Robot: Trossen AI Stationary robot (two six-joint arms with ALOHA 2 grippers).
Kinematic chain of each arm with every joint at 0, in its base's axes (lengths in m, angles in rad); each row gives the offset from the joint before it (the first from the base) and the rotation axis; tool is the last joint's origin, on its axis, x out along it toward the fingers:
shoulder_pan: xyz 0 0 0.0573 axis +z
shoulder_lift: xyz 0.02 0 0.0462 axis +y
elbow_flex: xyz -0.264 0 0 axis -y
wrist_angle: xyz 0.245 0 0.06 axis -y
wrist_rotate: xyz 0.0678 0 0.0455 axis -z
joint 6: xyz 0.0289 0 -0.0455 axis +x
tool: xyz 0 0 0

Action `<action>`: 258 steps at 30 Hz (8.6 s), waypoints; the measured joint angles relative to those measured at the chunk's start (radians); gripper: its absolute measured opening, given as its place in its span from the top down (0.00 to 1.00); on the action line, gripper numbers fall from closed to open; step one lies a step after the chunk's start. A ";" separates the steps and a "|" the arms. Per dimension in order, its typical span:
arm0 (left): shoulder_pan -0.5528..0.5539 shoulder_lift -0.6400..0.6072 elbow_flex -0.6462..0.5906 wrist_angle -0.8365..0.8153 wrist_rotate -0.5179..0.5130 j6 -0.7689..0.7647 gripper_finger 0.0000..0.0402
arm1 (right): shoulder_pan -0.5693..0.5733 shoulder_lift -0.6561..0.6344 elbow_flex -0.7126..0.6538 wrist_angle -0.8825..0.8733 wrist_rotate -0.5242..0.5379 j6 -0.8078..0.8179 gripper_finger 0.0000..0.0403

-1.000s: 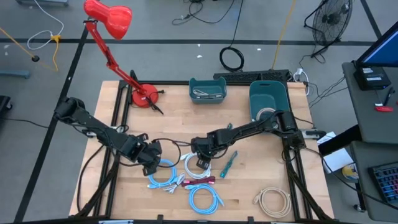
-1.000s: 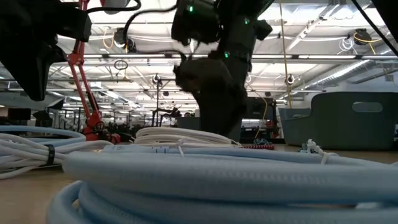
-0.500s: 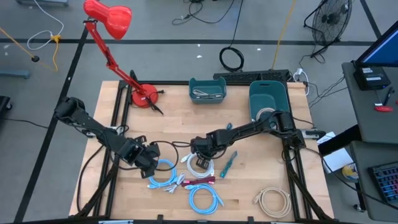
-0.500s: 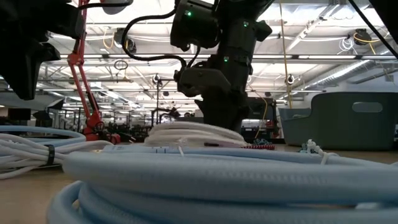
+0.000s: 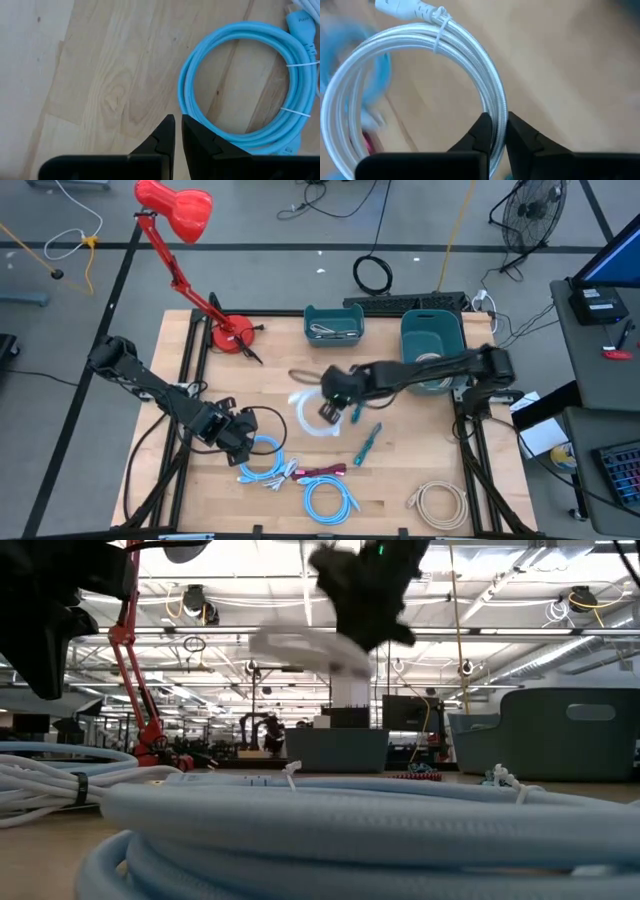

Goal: Pick & Place USB Port
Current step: Put the white HDMI cable into the right blue bin, then put the left blue HDMI cable into the right blue bin

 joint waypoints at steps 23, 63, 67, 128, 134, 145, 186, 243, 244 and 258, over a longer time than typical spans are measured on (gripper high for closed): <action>-0.018 0.000 0.000 0.000 -0.014 -0.027 0.91 | -0.356 -0.512 -0.058 -0.840 0.495 0.314 0.94; -0.106 0.000 0.000 -0.054 0.058 -0.133 0.91 | -0.883 -0.509 -0.638 -0.324 0.365 -0.177 0.80; -0.121 0.000 0.000 -0.056 0.058 -0.159 0.91 | -0.883 -0.507 -0.638 -0.313 0.366 -0.163 0.70; 0.132 0.000 0.001 0.131 0.144 0.341 0.57 | 0.216 -0.598 -0.356 -0.222 -0.012 0.278 0.64; 0.213 0.000 0.001 0.129 0.192 0.403 0.46 | 0.356 -0.599 -0.444 -0.307 0.024 0.496 0.64; 0.232 0.007 0.001 0.172 0.209 0.418 0.46 | 0.499 -0.598 -0.693 0.031 -0.025 0.728 0.64; 0.298 0.274 -0.005 0.297 0.269 0.251 0.97 | 0.514 -0.598 -0.710 0.286 -0.012 0.677 0.85; 0.815 0.707 1.192 0.174 0.172 0.290 0.97 | 0.404 -0.810 -0.163 -0.634 0.641 0.460 0.89; 0.808 0.708 1.192 0.174 0.154 0.289 0.97 | 0.381 -0.808 -0.165 -0.616 0.651 0.445 0.86; 0.705 0.705 1.193 0.179 -0.238 0.229 0.97 | -0.034 -0.777 -0.339 -0.127 0.419 0.202 0.34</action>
